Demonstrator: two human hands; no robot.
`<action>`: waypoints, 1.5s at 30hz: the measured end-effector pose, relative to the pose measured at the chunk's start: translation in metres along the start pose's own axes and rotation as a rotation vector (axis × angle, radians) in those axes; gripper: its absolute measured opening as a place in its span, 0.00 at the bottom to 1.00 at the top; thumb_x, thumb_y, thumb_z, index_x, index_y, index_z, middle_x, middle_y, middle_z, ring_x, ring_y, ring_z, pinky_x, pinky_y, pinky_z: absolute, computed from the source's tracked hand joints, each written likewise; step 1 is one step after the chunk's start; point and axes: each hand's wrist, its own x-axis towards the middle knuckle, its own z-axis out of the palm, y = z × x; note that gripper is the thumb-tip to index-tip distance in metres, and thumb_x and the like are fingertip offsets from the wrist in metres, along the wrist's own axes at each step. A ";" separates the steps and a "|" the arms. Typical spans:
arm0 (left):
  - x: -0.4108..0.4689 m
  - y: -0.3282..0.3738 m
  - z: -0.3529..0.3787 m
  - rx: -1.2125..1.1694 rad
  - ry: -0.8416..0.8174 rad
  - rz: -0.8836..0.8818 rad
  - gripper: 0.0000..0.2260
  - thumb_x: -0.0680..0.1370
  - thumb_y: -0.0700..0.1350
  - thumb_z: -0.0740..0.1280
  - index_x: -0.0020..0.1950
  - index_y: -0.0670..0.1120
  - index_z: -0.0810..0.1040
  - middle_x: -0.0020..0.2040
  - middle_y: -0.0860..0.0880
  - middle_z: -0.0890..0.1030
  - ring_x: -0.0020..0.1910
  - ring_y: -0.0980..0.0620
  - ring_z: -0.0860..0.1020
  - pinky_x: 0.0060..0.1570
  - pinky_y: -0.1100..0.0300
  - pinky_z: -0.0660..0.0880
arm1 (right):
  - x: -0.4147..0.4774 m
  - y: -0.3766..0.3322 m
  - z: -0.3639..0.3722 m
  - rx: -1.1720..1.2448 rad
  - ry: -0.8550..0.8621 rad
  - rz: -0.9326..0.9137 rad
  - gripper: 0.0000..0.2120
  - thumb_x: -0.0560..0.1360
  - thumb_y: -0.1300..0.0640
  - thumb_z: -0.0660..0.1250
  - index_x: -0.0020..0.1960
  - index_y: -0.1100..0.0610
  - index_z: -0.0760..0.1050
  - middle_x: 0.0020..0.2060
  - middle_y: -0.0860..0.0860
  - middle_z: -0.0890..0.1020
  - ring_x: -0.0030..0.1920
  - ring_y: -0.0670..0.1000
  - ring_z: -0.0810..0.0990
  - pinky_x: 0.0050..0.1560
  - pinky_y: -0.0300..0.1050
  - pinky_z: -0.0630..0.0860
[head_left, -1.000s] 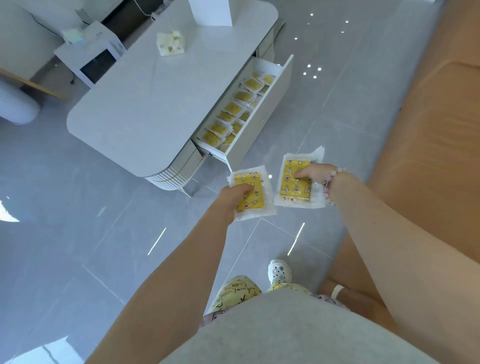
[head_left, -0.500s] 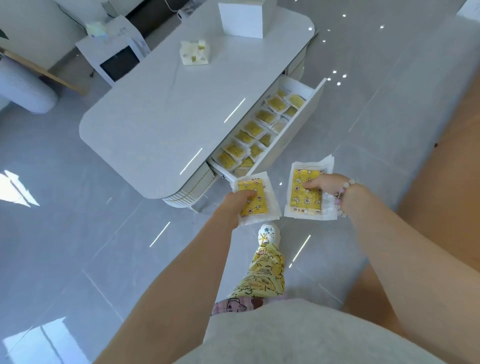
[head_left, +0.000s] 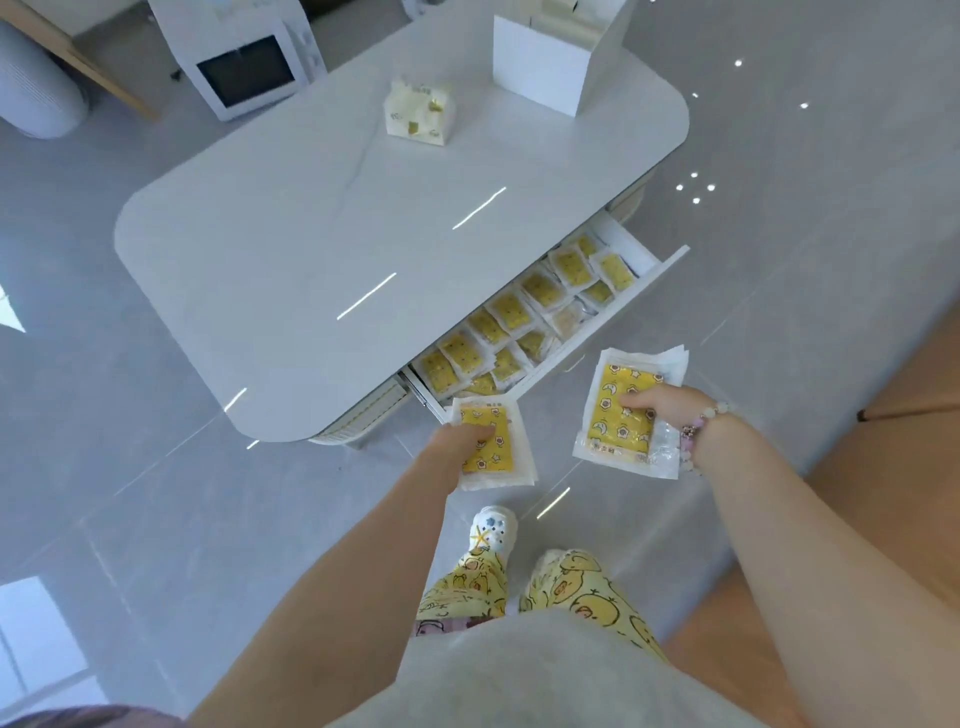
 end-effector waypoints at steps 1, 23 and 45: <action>0.005 0.001 0.003 -0.013 0.010 -0.013 0.18 0.75 0.42 0.70 0.64 0.41 0.72 0.52 0.44 0.79 0.48 0.45 0.78 0.54 0.51 0.76 | 0.001 -0.004 -0.002 -0.023 0.004 0.014 0.39 0.43 0.44 0.76 0.52 0.57 0.80 0.52 0.54 0.83 0.56 0.57 0.80 0.58 0.65 0.74; 0.122 0.063 0.052 -0.666 0.454 -0.217 0.03 0.79 0.36 0.60 0.46 0.41 0.71 0.38 0.46 0.74 0.35 0.49 0.74 0.38 0.54 0.73 | 0.219 -0.160 -0.037 -0.592 -0.192 0.048 0.37 0.55 0.44 0.76 0.61 0.60 0.76 0.57 0.57 0.80 0.52 0.58 0.82 0.56 0.58 0.78; 0.370 0.017 0.029 -0.191 0.653 0.003 0.09 0.75 0.43 0.68 0.50 0.44 0.69 0.38 0.52 0.72 0.38 0.51 0.72 0.30 0.63 0.68 | 0.407 -0.111 0.171 -0.459 -0.413 -0.007 0.24 0.70 0.50 0.72 0.62 0.60 0.74 0.57 0.58 0.80 0.58 0.60 0.79 0.60 0.57 0.75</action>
